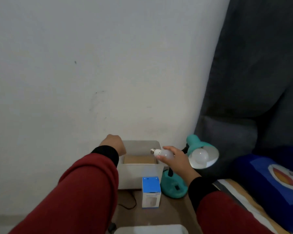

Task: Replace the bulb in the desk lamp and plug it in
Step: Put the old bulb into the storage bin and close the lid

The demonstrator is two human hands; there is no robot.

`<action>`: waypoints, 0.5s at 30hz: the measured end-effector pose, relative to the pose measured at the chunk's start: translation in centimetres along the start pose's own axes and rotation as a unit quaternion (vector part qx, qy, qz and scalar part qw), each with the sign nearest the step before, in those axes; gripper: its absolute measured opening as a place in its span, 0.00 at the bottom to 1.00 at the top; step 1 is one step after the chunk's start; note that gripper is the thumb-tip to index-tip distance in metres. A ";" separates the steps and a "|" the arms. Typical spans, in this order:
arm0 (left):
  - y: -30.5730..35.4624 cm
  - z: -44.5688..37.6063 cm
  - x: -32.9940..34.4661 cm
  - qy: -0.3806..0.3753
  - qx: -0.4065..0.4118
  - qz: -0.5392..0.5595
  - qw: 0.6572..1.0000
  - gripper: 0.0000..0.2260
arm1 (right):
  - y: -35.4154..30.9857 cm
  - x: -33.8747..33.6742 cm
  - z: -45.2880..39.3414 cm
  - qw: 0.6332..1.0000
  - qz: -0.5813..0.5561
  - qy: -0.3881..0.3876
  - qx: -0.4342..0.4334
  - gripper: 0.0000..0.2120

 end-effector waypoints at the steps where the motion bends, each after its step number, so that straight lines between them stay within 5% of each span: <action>1: -0.1 -0.8 -0.1 -0.002 -0.005 0.006 1.000 0.17 | -0.5 0.2 -1.0 1.000 0.004 -0.007 -0.004 0.25; 15: -3.0 -13.6 6.3 -0.037 -0.051 0.048 0.997 0.17 | 0.5 10.7 -13.4 0.989 0.030 -0.144 0.009 0.25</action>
Point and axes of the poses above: each hand's wrist, its own z-axis away from the middle knuckle, its own x-axis out of the palm, y = z × x, the point moved 9 cm from there along -z, towards the middle knuckle, and after that the axes turned 9 degrees about z, right-handed, at the moved point
